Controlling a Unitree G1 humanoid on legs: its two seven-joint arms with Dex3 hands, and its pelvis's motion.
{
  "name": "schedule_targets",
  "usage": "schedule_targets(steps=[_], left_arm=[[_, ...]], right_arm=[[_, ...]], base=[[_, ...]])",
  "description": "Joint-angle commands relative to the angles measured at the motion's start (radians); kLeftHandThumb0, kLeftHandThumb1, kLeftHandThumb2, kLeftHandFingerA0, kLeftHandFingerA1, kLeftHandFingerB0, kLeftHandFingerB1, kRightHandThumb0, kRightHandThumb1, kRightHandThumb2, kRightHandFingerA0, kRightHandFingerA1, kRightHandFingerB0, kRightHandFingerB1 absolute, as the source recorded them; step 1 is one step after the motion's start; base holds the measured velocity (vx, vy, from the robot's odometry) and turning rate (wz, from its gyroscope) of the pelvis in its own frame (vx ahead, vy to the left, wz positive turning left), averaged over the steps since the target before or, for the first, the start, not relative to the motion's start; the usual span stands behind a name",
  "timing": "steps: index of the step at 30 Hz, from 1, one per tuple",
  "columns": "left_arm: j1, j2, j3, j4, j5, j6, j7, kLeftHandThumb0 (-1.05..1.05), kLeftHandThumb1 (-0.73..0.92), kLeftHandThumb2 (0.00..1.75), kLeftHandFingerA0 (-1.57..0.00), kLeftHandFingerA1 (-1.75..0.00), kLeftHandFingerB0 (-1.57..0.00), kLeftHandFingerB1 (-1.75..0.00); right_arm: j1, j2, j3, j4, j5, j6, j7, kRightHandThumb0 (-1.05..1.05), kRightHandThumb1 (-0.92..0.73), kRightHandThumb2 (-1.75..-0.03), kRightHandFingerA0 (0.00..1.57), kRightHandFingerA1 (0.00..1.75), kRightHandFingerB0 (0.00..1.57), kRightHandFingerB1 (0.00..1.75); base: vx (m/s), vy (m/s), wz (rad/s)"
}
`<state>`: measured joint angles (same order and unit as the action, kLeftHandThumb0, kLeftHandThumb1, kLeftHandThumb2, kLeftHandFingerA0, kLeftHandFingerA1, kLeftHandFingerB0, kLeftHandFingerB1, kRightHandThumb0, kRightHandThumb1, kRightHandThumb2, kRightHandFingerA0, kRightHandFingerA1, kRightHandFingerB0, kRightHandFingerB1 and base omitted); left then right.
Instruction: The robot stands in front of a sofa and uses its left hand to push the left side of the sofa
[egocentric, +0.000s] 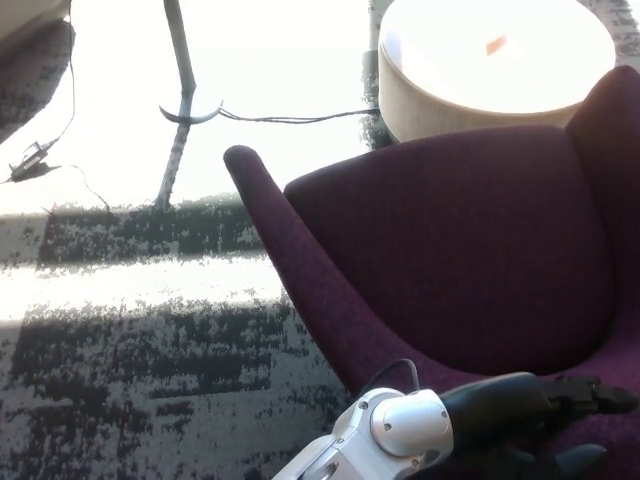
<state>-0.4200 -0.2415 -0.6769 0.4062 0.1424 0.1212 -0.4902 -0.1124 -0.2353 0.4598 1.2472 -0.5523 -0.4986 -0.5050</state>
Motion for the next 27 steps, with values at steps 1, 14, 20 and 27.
schedule_targets(steps=[1, 14, 20, 27], left_arm=[[0.009, 0.05, 0.027, -0.022, 0.002, -0.009, -0.026, -0.87, 0.75, 1.15, -0.04, -0.34, -0.08, -0.27], [0.016, 0.239, 0.195, 0.002, -0.018, -0.063, -0.026, -0.93, 0.92, 0.77, -0.06, -0.27, -0.1, -0.25], [0.043, 0.248, 0.28, 0.003, -0.097, -0.047, -0.094, -0.82, 0.69, 1.13, 0.0, -0.34, -0.08, -0.27], [0.041, 0.271, 0.287, 0.023, -0.06, -0.032, -0.089, -0.89, 0.73, 1.14, -0.03, -0.34, -0.09, -0.31]], right_arm=[[0.125, 0.089, -0.26, -0.168, 0.421, -0.089, 0.261, -0.67, -0.92, -0.71, 0.67, 0.45, 0.57, 0.4], [0.05, 0.073, -0.351, 0.019, 0.238, -0.127, 0.269, -0.6, -0.76, -0.63, 0.54, 0.4, 0.56, 0.4], [0.05, 0.073, -0.36, 0.02, 0.239, -0.13, 0.281, -0.6, -0.76, -0.63, 0.53, 0.4, 0.55, 0.4], [0.049, 0.077, -0.364, 0.02, 0.24, -0.143, 0.279, -0.58, -0.73, -0.64, 0.56, 0.42, 0.54, 0.41]], base=[[0.0, 0.0, 0.0], [0.0, 0.0, 0.0], [0.0, 0.0, 0.0], [0.0, 0.0, 0.0]])
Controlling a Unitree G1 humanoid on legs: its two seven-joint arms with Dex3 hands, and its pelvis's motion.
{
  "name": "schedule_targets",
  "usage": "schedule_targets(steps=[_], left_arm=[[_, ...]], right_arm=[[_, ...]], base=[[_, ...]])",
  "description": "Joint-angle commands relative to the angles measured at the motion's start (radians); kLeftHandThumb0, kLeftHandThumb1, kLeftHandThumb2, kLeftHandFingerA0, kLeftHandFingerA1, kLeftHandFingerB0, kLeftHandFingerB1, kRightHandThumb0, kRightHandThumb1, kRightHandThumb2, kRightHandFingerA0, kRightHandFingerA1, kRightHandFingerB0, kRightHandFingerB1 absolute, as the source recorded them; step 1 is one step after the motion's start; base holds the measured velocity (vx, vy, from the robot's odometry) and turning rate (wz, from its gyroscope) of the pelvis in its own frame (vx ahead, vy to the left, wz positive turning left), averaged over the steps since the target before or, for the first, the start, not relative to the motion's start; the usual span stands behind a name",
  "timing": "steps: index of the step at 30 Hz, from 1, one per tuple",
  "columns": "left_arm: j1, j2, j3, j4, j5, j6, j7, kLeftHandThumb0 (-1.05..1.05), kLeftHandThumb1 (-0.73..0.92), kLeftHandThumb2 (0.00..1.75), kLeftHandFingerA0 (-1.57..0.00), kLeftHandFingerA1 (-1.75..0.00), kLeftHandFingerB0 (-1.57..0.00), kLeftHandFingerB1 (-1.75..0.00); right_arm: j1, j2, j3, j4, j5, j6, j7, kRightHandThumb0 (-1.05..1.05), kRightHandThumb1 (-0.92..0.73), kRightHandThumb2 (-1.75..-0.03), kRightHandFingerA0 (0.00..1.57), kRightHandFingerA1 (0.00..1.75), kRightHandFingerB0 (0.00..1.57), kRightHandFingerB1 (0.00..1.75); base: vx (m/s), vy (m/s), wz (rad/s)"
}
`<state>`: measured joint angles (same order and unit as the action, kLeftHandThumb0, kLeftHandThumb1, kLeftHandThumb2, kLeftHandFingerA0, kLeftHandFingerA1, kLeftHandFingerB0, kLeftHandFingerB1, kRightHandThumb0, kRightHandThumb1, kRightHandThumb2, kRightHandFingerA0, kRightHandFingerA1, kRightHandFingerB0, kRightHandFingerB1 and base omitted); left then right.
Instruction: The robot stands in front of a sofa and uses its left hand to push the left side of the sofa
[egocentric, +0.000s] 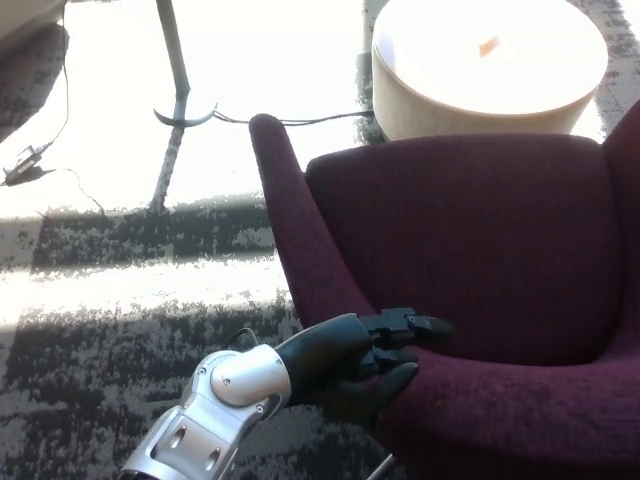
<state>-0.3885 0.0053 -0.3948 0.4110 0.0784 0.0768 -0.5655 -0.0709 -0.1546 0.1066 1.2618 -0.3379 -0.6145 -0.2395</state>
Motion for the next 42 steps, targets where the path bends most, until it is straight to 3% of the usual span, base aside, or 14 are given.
schedule_targets(steps=[1, 2, 10, 13, 14, 16, 18, 20, 21, 25, 32, 35, 36, 42], left_arm=[[0.011, 0.025, 0.004, 0.021, 0.007, 0.014, -0.011, -0.89, 0.73, 1.14, -0.03, -0.34, -0.09, -0.31], [0.014, 0.031, 0.002, 0.022, 0.011, 0.01, -0.011, -0.94, 0.92, 0.73, -0.04, -0.29, -0.14, -0.29], [0.032, 0.04, -0.002, 0.016, 0.026, 0.025, 0.027, -0.95, 0.72, 1.13, -0.04, -0.32, -0.1, -0.35], [0.039, 0.049, 0.003, 0.023, 0.026, 0.011, 0.035, -0.99, 0.92, 0.71, -0.05, -0.28, -0.18, -0.29], [0.043, 0.058, 0.002, 0.02, 0.035, 0.001, 0.041, -0.97, 0.76, 1.18, -0.04, -0.27, -0.16, -0.37], [0.05, 0.079, -0.003, 0.002, 0.056, 0.016, 0.051, -0.96, 0.92, 0.76, -0.02, -0.27, -0.15, -0.28], [0.055, 0.095, 0.006, 0.019, 0.059, -0.012, 0.066, -0.91, 0.76, 1.16, -0.04, -0.31, -0.11, -0.39], [0.059, 0.11, 0.015, 0.022, 0.055, -0.022, 0.067, -0.95, 0.92, 0.78, -0.05, -0.26, -0.14, -0.29], [0.059, 0.116, 0.021, 0.027, 0.05, -0.024, 0.065, -0.92, 0.77, 1.15, -0.04, -0.31, -0.12, -0.38], [0.054, 0.155, 0.048, 0.08, 0.051, -0.094, 0.072, -0.99, 0.91, 0.79, -0.09, -0.29, -0.21, -0.32], [0.049, 0.219, 0.13, 0.162, 0.01, -0.162, 0.058, -0.86, 0.78, 1.18, -0.07, -0.44, -0.09, -0.42], [0.052, 0.236, 0.165, 0.191, -0.006, -0.198, 0.046, -0.93, 0.92, 0.76, -0.16, -0.34, -0.1, -0.29], [0.054, 0.245, 0.181, 0.199, -0.012, -0.196, 0.044, -0.89, 0.81, 1.21, -0.15, -0.48, 0.0, -0.3], [0.076, 0.307, 0.252, 0.22, -0.012, -0.218, 0.05, -0.9, 0.92, 0.81, -0.09, -0.33, -0.05, -0.23]], right_arm=[[0.008, -0.004, -0.01, 0.005, 0.025, -0.029, 0.012, -0.58, -0.73, -0.64, 0.56, 0.42, 0.54, 0.41], [0.006, -0.002, -0.012, 0.006, 0.029, -0.018, 0.018, -0.59, -0.64, -1.01, 0.5, 0.58, 0.44, 0.54], [0.002, 0.0, -0.012, 0.002, 0.036, -0.019, 0.019, -0.56, -0.76, -0.63, 0.54, 0.4, 0.55, 0.41], [0.002, 0.003, -0.017, 0.001, 0.044, -0.021, 0.024, -0.55, -0.75, -0.63, 0.55, 0.41, 0.55, 0.41], [0.002, 0.004, -0.016, 0.001, 0.045, -0.021, 0.026, -0.55, -0.75, -0.63, 0.55, 0.41, 0.55, 0.41], [0.003, -0.002, -0.007, -0.001, 0.034, -0.027, 0.014, -0.57, -0.72, -0.65, 0.57, 0.43, 0.53, 0.41], [0.003, -0.002, -0.011, -0.001, 0.04, -0.035, 0.018, -0.53, -0.62, -1.01, 0.53, 0.61, 0.42, 0.54], [0.0, -0.004, -0.008, -0.001, 0.038, -0.034, 0.018, -0.57, -0.72, -0.65, 0.57, 0.44, 0.53, 0.42], [-0.002, -0.005, -0.006, 0.0, 0.035, -0.032, 0.017, -0.56, -0.73, -0.64, 0.57, 0.43, 0.53, 0.41], [-0.001, -0.004, -0.01, 0.001, 0.044, -0.03, 0.033, -0.57, -0.64, -1.01, 0.49, 0.58, 0.45, 0.55], [0.0, -0.007, -0.002, 0.001, 0.037, -0.023, 0.019, -0.56, -0.76, -0.63, 0.55, 0.4, 0.56, 0.41], [0.001, -0.009, 0.006, 0.002, 0.029, -0.026, 0.013, -0.56, -0.76, -0.63, 0.54, 0.4, 0.56, 0.41], [0.002, -0.008, 0.002, 0.002, 0.034, -0.025, 0.017, -0.56, -0.76, -0.63, 0.55, 0.4, 0.56, 0.41], [0.005, -0.011, 0.008, 0.004, 0.027, -0.014, 0.01, -0.58, -0.77, -0.63, 0.53, 0.39, 0.55, 0.4]], base=[[0.0, 0.0, 0.0], [0.0, 0.0, 0.0], [0.0, 0.0, 0.0], [0.0, 0.0, 0.0], [0.0, 0.0, 0.0], [0.0, 0.0, 0.0], [0.0, 0.0, 0.0], [0.0, 0.0, 0.0], [0.0, 0.0, 0.0], [0.0, 0.0, 0.0], [0.0, 0.0, 0.0], [0.0, 0.0, 0.0], [0.0, 0.0, 0.0], [0.0, 0.0, 0.0]])
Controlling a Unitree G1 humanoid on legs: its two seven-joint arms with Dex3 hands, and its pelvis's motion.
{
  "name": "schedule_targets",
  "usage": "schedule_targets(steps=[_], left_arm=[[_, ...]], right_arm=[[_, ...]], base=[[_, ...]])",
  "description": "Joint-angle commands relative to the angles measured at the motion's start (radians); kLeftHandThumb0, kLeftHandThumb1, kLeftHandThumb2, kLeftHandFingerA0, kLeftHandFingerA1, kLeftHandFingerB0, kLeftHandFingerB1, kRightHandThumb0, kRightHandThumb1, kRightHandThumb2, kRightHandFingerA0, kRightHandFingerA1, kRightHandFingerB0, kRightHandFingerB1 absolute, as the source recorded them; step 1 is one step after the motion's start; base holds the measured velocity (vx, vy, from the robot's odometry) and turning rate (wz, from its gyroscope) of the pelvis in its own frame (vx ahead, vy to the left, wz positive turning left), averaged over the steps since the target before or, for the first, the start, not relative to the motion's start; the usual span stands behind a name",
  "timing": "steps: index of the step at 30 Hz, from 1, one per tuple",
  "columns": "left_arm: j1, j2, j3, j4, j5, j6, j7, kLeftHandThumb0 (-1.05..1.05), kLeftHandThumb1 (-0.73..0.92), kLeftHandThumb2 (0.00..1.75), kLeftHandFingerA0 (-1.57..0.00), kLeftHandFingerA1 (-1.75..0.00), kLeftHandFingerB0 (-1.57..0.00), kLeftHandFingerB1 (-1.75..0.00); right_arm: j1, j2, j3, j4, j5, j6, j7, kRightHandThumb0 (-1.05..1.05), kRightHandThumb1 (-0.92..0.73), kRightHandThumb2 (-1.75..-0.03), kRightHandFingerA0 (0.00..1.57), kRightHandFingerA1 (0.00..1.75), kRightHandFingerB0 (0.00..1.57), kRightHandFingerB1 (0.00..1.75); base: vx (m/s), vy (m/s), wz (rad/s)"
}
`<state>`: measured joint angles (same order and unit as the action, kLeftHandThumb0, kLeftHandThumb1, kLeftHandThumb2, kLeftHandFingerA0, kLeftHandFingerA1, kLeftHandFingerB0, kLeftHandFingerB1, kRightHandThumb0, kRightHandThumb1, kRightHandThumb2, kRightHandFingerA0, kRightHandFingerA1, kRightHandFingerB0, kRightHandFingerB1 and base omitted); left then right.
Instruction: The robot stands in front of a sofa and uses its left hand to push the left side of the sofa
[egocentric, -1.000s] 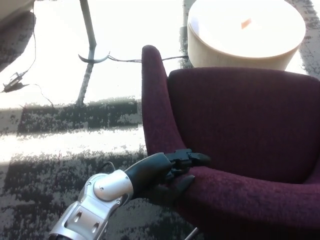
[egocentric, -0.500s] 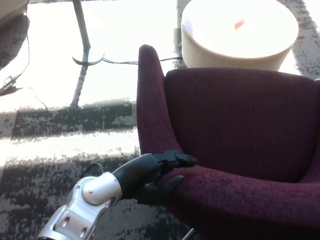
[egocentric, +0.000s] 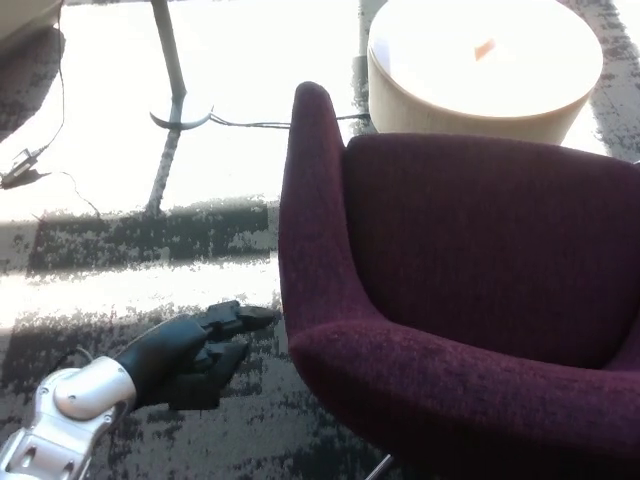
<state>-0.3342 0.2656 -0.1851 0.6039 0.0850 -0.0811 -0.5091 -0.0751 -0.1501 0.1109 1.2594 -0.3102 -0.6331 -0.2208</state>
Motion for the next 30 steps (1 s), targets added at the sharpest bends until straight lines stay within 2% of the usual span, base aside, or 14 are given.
schedule_targets(steps=[1, 2, 3, 4, 8, 14, 15, 20, 21, 22, 23, 26, 29, 30], left_arm=[[0.024, 0.066, 0.061, 0.057, -0.014, -0.085, 0.011, -0.88, 0.83, 1.21, -0.11, -0.46, 0.0, -0.28], [0.026, 0.07, 0.072, 0.066, -0.017, -0.086, 0.015, -0.93, 0.92, 0.76, -0.16, -0.34, -0.08, -0.24], [0.027, 0.074, 0.083, 0.075, -0.021, -0.084, 0.017, -0.93, 0.92, 0.76, -0.16, -0.34, -0.08, -0.24], [0.028, 0.08, 0.098, 0.096, -0.033, -0.103, 0.007, -0.88, 0.81, 1.2, -0.17, -0.49, 0.0, -0.27], [0.053, 0.088, 0.148, 0.142, -0.061, -0.147, -0.001, -0.89, 0.83, 1.22, -0.09, -0.46, 0.0, -0.23], [0.093, 0.07, 0.233, 0.183, -0.1, -0.167, -0.001, -0.84, 0.78, 1.18, -0.15, -0.48, 0.0, -0.29], [0.17, 0.067, 0.234, 0.274, -0.063, -0.262, 0.071, -0.89, 0.8, 1.2, -0.16, -0.48, 0.0, -0.26], [0.212, 0.049, 0.256, 0.372, -0.069, -0.348, 0.095, -0.88, 0.81, 1.19, -0.11, -0.46, -0.02, -0.29], [0.232, 0.029, 0.273, 0.407, -0.084, -0.372, 0.109, -0.86, 0.91, 0.73, -0.16, -0.35, -0.09, -0.27], [0.259, 0.003, 0.293, 0.445, -0.102, -0.398, 0.126, -0.86, 0.91, 0.73, -0.16, -0.35, -0.09, -0.27], [0.278, -0.015, 0.311, 0.457, -0.122, -0.401, 0.125, -0.86, 0.79, 1.16, -0.13, -0.48, 0.0, -0.32], [0.277, -0.024, 0.332, 0.479, -0.118, -0.419, 0.12, -0.86, 0.79, 1.16, -0.13, -0.48, 0.0, -0.32], [0.331, -0.078, 0.38, 0.495, -0.162, -0.448, 0.094, -0.78, 0.76, 1.17, -0.01, -0.41, 0.0, -0.29], [0.359, -0.111, 0.406, 0.5, -0.188, -0.436, 0.091, -0.91, 0.83, 1.19, -0.08, -0.32, -0.07, -0.18]], right_arm=[[0.008, -0.015, 0.005, 0.007, -0.001, 0.002, -0.004, -0.56, -0.76, -0.63, 0.53, 0.4, 0.55, 0.41], [0.007, -0.015, 0.006, 0.008, -0.001, 0.002, -0.004, -0.55, -0.76, -0.63, 0.54, 0.4, 0.56, 0.41], [0.007, -0.015, 0.006, 0.008, -0.001, 0.003, -0.003, -0.55, -0.76, -0.63, 0.54, 0.4, 0.56, 0.41], [0.006, -0.015, 0.007, 0.009, -0.001, 0.004, -0.004, -0.55, -0.76, -0.63, 0.54, 0.4, 0.56, 0.41], [0.007, -0.015, 0.004, 0.011, 0.005, 0.003, 0.002, -0.55, -0.75, -0.63, 0.55, 0.4, 0.56, 0.41], [0.005, -0.012, 0.001, 0.013, 0.008, 0.002, 0.0, -0.54, -0.75, -0.63, 0.54, 0.4, 0.56, 0.41], [0.015, -0.012, 0.006, 0.015, 0.003, -0.006, -0.002, -0.55, -0.72, -0.64, 0.57, 0.42, 0.54, 0.41], [0.018, -0.01, 0.012, 0.014, -0.001, 0.007, -0.01, -0.52, -0.75, -0.63, 0.55, 0.41, 0.57, 0.41], [0.018, -0.008, 0.013, 0.013, -0.002, 0.009, -0.015, -0.54, -0.75, -0.63, 0.54, 0.42, 0.56, 0.41], [0.017, -0.007, 0.014, 0.013, -0.003, 0.011, -0.021, -0.54, -0.75, -0.63, 0.54, 0.42, 0.56, 0.41], [0.023, -0.004, 0.013, 0.014, 0.0, 0.006, -0.017, -0.54, -0.75, -0.63, 0.54, 0.42, 0.56, 0.41], [0.025, -0.004, 0.013, 0.014, 0.002, 0.004, -0.016, -0.54, -0.75, -0.63, 0.54, 0.42, 0.56, 0.41], [0.034, -0.006, 0.025, 0.017, -0.009, 0.001, -0.026, -0.55, -0.72, -0.64, 0.57, 0.44, 0.54, 0.42], [0.037, -0.005, 0.021, 0.015, 0.0, -0.003, -0.01, -0.53, -0.75, -0.62, 0.54, 0.42, 0.55, 0.42]], base=[[0.0, 0.0, 0.0], [0.0, 0.0, 0.0], [0.0, 0.0, 0.0], [0.0, 0.0, 0.0], [0.0, 0.0, 0.0], [0.0, 0.0, 0.0], [0.0, 0.0, 0.0], [0.0, 0.0, 0.0], [0.0, 0.0, 0.0], [0.0, 0.0, 0.08], [0.0, 0.0, 0.0], [0.0, 0.0, 0.0], [0.0, 0.0, 0.0], [0.0, 0.0, 0.0]])
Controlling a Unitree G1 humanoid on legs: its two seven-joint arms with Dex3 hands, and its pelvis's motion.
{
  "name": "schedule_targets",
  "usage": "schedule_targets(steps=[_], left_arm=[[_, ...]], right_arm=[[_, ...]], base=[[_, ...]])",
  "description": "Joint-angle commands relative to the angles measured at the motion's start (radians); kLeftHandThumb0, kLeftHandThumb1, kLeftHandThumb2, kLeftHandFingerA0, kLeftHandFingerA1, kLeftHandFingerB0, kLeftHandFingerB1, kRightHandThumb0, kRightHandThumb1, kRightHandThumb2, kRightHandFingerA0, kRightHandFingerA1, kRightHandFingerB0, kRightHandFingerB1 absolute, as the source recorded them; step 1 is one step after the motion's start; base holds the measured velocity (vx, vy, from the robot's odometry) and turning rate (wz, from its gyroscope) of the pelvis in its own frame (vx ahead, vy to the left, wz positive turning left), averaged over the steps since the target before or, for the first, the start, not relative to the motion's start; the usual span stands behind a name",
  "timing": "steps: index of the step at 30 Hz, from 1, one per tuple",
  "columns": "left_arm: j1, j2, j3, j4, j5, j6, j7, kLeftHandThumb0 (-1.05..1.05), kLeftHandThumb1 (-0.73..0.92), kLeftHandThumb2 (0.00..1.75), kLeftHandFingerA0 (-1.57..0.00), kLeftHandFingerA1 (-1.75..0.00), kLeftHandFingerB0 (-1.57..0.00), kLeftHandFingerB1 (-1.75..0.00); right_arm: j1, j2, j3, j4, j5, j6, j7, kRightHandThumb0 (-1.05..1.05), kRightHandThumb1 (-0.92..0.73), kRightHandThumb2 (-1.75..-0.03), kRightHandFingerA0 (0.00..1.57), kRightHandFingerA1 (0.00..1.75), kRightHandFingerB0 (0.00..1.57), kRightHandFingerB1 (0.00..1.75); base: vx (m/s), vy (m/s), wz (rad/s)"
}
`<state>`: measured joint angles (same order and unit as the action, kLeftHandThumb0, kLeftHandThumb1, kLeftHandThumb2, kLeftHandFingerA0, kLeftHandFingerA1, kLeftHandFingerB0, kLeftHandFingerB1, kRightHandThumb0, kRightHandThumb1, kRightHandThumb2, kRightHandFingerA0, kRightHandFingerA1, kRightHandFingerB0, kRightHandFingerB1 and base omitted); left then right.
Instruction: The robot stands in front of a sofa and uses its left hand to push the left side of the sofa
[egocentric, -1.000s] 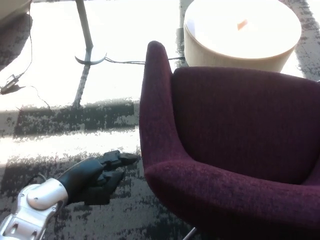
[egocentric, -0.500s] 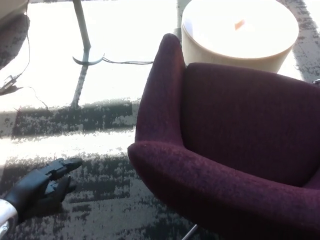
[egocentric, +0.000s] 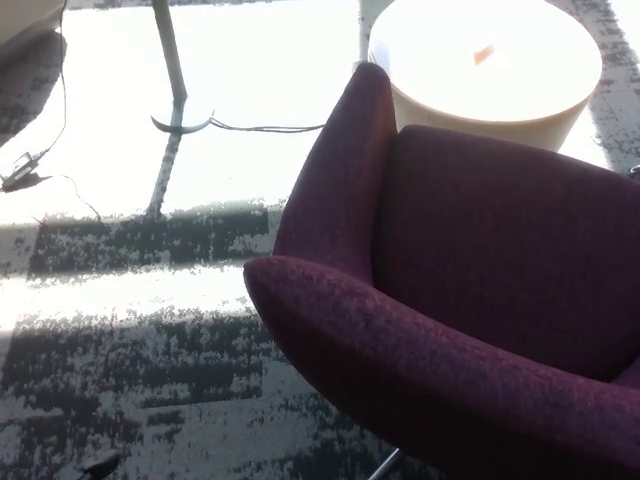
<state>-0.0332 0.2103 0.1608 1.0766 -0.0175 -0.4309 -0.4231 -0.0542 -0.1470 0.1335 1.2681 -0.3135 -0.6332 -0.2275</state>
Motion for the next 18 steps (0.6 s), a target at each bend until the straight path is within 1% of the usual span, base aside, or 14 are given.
schedule_targets(steps=[1, 4, 5, 6, 9, 10, 11, 12, 13, 14, 16, 17, 18], left_arm=[[0.064, -0.062, 0.066, 0.032, -0.082, -0.094, 0.008, -0.88, 0.84, 1.19, -0.07, -0.32, -0.06, -0.18], [0.068, -0.068, 0.074, 0.042, -0.072, -0.109, 0.011, -0.88, 0.84, 1.19, -0.07, -0.32, -0.06, -0.18], [0.089, -0.055, 0.04, 0.08, -0.006, -0.131, 0.094, -0.84, 0.92, 0.76, -0.09, -0.31, -0.07, -0.25], [0.095, -0.055, 0.039, 0.104, 0.0, -0.138, 0.116, -0.77, 0.76, 1.15, -0.04, -0.45, -0.03, -0.33], [0.091, -0.053, 0.033, 0.119, -0.002, -0.149, 0.125, -0.77, 0.76, 1.15, -0.04, -0.45, -0.03, -0.33], [0.088, -0.055, 0.044, 0.126, -0.02, -0.145, 0.113, -0.74, 0.73, 1.12, -0.12, -0.48, 0.0, -0.37], [0.083, -0.058, 0.063, 0.136, -0.046, -0.136, 0.094, -0.74, 0.73, 1.12, -0.12, -0.48, 0.0, -0.37], [0.084, -0.057, 0.064, 0.139, -0.046, -0.139, 0.091, -0.81, 0.76, 1.13, -0.14, -0.49, 0.0, -0.34], [0.084, -0.057, 0.066, 0.141, -0.046, -0.141, 0.09, -0.81, 0.76, 1.13, -0.14, -0.49, 0.0, -0.34], [0.084, -0.058, 0.076, 0.145, -0.058, -0.136, 0.074, -0.85, 0.77, 1.13, -0.12, -0.48, 0.0, -0.29], [0.084, -0.06, 0.093, 0.15, -0.077, -0.129, 0.05, -0.85, 0.77, 1.13, -0.12, -0.48, 0.0, -0.29], [0.082, -0.059, 0.092, 0.152, -0.072, -0.133, 0.054, -0.85, 0.78, 1.14, -0.15, -0.49, 0.0, -0.31], [0.079, -0.058, 0.093, 0.154, -0.068, -0.134, 0.055, -0.84, 0.79, 1.14, -0.13, -0.48, 0.0, -0.3]], right_arm=[[0.016, -0.008, -0.004, 0.007, 0.008, -0.003, 0.002, -0.54, -0.75, -0.62, 0.55, 0.42, 0.55, 0.42], [0.016, -0.007, -0.007, 0.007, 0.012, -0.002, 0.006, -0.54, -0.75, -0.62, 0.55, 0.42, 0.55, 0.42], [0.028, -0.003, -0.015, 0.006, 0.025, -0.016, 0.024, -0.54, -0.61, -1.0, 0.53, 0.61, 0.42, 0.54], [0.029, -0.003, -0.012, 0.006, 0.021, -0.013, 0.022, -0.57, -0.7, -0.64, 0.56, 0.44, 0.52, 0.42], [0.029, -0.003, -0.013, 0.006, 0.021, -0.013, 0.023, -0.57, -0.7, -0.64, 0.56, 0.44, 0.52, 0.42], [0.027, -0.004, -0.009, 0.006, 0.016, -0.011, 0.018, -0.54, -0.73, -0.64, 0.56, 0.43, 0.54, 0.41], [0.025, -0.004, -0.004, 0.006, 0.008, -0.008, 0.011, -0.54, -0.73, -0.64, 0.56, 0.43, 0.54, 0.41], [0.026, -0.003, -0.003, 0.006, 0.007, -0.008, 0.009, -0.56, -0.71, -0.64, 0.58, 0.44, 0.54, 0.42], [0.027, -0.003, -0.002, 0.006, 0.007, -0.007, 0.009, -0.56, -0.71, -0.64, 0.58, 0.44, 0.54, 0.42], [0.028, -0.003, 0.002, 0.007, 0.003, -0.008, 0.006, -0.53, -0.62, -1.0, 0.53, 0.61, 0.43, 0.55], [0.028, -0.004, 0.007, 0.008, -0.001, -0.008, 0.001, -0.53, -0.62, -1.0, 0.53, 0.61, 0.43, 0.55], [0.027, -0.003, 0.005, 0.008, 0.002, -0.005, 0.005, -0.53, -0.75, -0.63, 0.62, 0.46, 0.55, 0.42], [0.024, -0.002, 0.002, 0.009, 0.008, 0.002, 0.013, -0.56, -0.69, -0.66, 0.58, 0.46, 0.53, 0.43]], base=[[0.0, 0.0, 0.0], [0.0, 0.0, 0.0], [0.0, 0.0, 0.0], [0.0, 0.0, 0.0], [0.0, 0.0, 0.0], [0.0, 0.0, 0.0], [0.0, 0.0, 0.0], [0.0, 0.0, 0.0], [0.0, 0.0, 0.0], [0.0, 0.0, 0.0], [0.0, 0.0, 0.0], [0.0, 0.0, 0.0], [0.0, 0.0, 0.0]])
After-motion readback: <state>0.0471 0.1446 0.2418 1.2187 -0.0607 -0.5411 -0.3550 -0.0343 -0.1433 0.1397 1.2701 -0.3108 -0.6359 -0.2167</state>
